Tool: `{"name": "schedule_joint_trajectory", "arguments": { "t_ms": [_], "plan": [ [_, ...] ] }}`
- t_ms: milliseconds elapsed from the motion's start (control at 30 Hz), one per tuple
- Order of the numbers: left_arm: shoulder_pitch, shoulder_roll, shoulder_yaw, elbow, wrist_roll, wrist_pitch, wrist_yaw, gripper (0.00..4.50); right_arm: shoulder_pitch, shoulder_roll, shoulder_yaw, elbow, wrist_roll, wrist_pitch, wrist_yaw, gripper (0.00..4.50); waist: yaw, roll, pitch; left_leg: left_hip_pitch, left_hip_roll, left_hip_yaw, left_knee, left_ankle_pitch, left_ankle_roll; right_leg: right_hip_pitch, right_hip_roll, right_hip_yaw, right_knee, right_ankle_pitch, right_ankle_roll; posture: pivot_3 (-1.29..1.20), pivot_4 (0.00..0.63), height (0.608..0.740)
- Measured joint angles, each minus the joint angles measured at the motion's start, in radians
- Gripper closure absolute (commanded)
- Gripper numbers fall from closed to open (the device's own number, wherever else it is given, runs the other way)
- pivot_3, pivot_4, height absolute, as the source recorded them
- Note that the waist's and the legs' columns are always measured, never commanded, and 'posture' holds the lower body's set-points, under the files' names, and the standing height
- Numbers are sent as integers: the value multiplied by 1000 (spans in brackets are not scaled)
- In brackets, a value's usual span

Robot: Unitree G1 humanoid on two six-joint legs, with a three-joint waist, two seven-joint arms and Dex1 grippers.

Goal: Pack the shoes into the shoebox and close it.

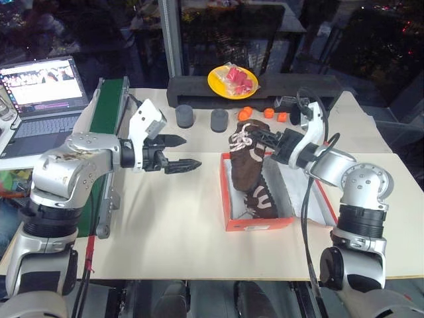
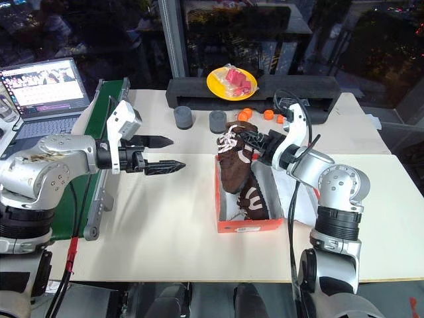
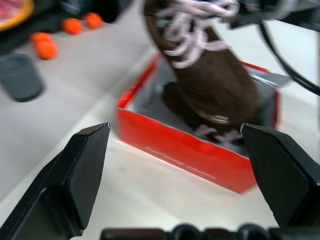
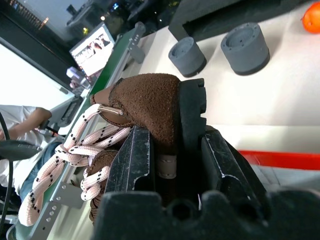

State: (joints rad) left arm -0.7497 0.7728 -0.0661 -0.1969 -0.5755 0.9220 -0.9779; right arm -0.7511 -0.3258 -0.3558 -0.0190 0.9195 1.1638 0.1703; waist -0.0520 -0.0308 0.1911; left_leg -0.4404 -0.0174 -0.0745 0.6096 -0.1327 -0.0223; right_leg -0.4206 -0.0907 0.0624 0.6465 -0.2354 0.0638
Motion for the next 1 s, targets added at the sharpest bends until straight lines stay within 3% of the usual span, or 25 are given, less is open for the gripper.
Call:
{"name": "schedule_joint_trajectory", "arguments": {
  "t_ms": [333,633,1000],
  "plan": [
    [-53,11,-20,50,25,-39,-65,0,143,25,36,-50,30,43,2,3800,3,0,0,0,0,0,1,0,0,0,0,0,0,0,0,0,150,740],
    [-62,7,-31,57,32,-49,-75,0,150,-17,121,-56,-15,43,45,3800,-2,0,0,0,1,0,1,0,0,0,0,0,0,0,0,0,150,740],
    [-31,-5,-26,16,22,-46,-50,0,83,-160,447,100,-287,-68,236,3800,4,0,0,0,1,1,3,0,0,1,0,0,0,0,0,0,150,740]
  ]
}}
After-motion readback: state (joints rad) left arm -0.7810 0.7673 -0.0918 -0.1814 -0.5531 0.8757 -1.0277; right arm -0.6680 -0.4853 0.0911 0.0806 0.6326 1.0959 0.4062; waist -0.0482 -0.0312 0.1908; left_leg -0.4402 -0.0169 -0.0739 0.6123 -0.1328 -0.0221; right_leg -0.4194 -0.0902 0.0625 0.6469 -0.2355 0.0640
